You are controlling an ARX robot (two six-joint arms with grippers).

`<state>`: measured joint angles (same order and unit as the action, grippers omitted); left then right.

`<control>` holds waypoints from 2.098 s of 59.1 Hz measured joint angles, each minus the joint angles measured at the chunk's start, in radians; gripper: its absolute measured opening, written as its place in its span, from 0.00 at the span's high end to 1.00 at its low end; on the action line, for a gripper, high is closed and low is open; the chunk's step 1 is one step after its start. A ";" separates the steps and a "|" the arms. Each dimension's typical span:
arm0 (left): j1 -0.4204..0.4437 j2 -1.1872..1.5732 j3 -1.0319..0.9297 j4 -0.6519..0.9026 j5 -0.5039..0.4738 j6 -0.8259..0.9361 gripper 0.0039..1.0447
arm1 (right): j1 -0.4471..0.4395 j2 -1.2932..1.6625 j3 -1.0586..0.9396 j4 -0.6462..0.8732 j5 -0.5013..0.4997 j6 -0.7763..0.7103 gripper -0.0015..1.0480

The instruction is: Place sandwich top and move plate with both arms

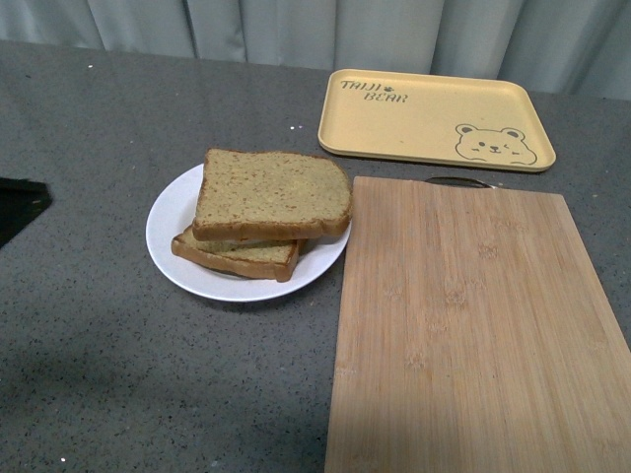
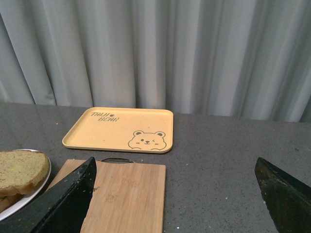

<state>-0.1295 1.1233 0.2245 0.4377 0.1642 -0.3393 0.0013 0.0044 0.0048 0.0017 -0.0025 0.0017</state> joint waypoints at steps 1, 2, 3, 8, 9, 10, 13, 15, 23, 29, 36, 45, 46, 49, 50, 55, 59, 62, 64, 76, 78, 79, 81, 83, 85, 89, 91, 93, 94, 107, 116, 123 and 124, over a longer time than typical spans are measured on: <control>-0.004 0.024 0.008 0.008 0.000 -0.017 0.06 | 0.000 0.000 0.000 0.000 0.000 0.000 0.09; -0.013 0.076 0.027 0.019 0.003 -0.041 0.06 | 0.000 0.000 0.000 0.000 0.000 0.000 0.09; -0.021 0.121 0.045 0.026 0.009 -0.062 0.06 | 0.000 0.000 0.000 0.000 0.000 0.000 0.09; -0.042 0.290 0.105 0.063 0.050 -0.163 0.06 | 0.000 0.000 0.000 0.000 0.000 0.000 0.09; -0.046 0.309 0.111 0.067 0.047 -0.179 0.06 | 0.000 0.000 0.000 0.000 0.000 0.000 0.09; -0.050 0.344 0.126 0.073 0.049 -0.195 0.06 | 0.000 0.000 0.000 0.000 0.000 0.000 0.09; -0.057 0.425 0.160 0.092 0.049 -0.253 0.06 | 0.000 0.000 0.000 0.000 0.000 0.000 0.09; -0.060 0.469 0.181 0.098 0.048 -0.278 0.06 | 0.000 0.000 0.000 0.000 0.000 0.000 0.09; -0.072 0.593 0.246 0.116 0.050 -0.354 0.06 | 0.000 0.000 0.000 0.000 0.000 0.000 0.09; -0.094 0.661 0.284 0.136 0.046 -0.370 0.06 | 0.000 0.000 0.000 0.000 0.000 0.000 0.09; -0.109 0.718 0.296 0.159 0.034 -0.370 0.06 | 0.000 0.000 0.000 0.000 0.000 0.000 0.09; -0.116 0.771 0.297 0.173 0.027 -0.369 0.06 | 0.000 0.000 0.000 0.000 0.000 0.000 0.09; -0.117 0.776 0.297 0.175 0.026 -0.369 0.06 | 0.000 0.000 0.000 0.000 0.000 0.000 0.09; -0.119 0.785 0.299 0.175 0.024 -0.371 0.06 | 0.000 0.000 0.000 0.000 0.000 0.000 0.09; -0.120 0.791 0.301 0.176 0.024 -0.375 0.06 | 0.000 0.000 0.000 0.000 0.000 0.000 0.09; -0.125 0.814 0.314 0.180 0.026 -0.388 0.06 | 0.000 0.000 0.000 0.000 0.000 0.000 0.09; -0.119 0.836 0.335 0.181 0.024 -0.408 0.10 | 0.000 0.000 0.000 0.000 0.000 0.000 0.09; -0.115 0.849 0.346 0.182 0.026 -0.422 0.16 | 0.000 0.000 0.000 0.000 0.000 0.000 0.09; -0.112 0.857 0.353 0.181 0.027 -0.430 0.22 | 0.000 0.000 0.000 0.000 0.000 0.000 0.09; -0.087 0.902 0.390 0.169 0.042 -0.504 0.55 | 0.000 0.000 0.000 0.000 0.000 0.000 0.09; -0.083 0.908 0.394 0.169 0.048 -0.513 0.60 | 0.000 0.000 0.000 0.000 0.000 0.000 0.09; -0.081 0.911 0.396 0.169 0.050 -0.515 0.61 | 0.000 0.000 0.000 0.000 0.000 0.000 0.09; -0.077 0.917 0.402 0.172 0.061 -0.532 0.67 | 0.000 0.000 0.000 0.000 0.000 0.000 0.09; -0.071 0.925 0.407 0.175 0.073 -0.551 0.72 | 0.000 0.000 0.000 0.000 0.000 0.000 0.09; -0.069 0.931 0.410 0.181 0.077 -0.573 0.77 | 0.000 0.000 0.000 0.000 0.000 0.000 0.09; -0.061 0.939 0.414 0.192 0.106 -0.613 0.87 | 0.000 0.000 0.000 0.000 0.000 0.000 0.09; -0.055 0.939 0.414 0.199 0.120 -0.632 0.91 | 0.000 0.000 0.000 0.000 0.000 0.000 0.09; -0.042 0.939 0.414 0.219 0.147 -0.662 0.96 | 0.000 0.000 0.000 0.000 0.000 0.000 0.09; -0.039 0.939 0.413 0.225 0.151 -0.667 0.96 | 0.000 0.000 0.000 0.000 0.000 0.000 0.09; -0.017 0.943 0.367 0.384 0.214 -0.750 0.97 | 0.000 0.000 0.000 0.000 0.000 0.000 0.09; -0.021 0.940 0.353 0.496 0.232 -0.853 0.97 | 0.000 0.000 0.000 0.000 0.000 0.000 0.09; -0.045 0.923 0.389 0.488 0.208 -0.915 0.97 | 0.000 0.000 0.000 0.000 0.000 0.000 0.09; -0.048 0.922 0.396 0.483 0.204 -0.917 0.97 | 0.000 0.000 0.000 0.000 0.000 0.000 0.09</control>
<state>-0.1780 2.0449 0.6201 0.9211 0.3679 -1.2568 0.0013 0.0044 0.0048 0.0017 -0.0025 0.0017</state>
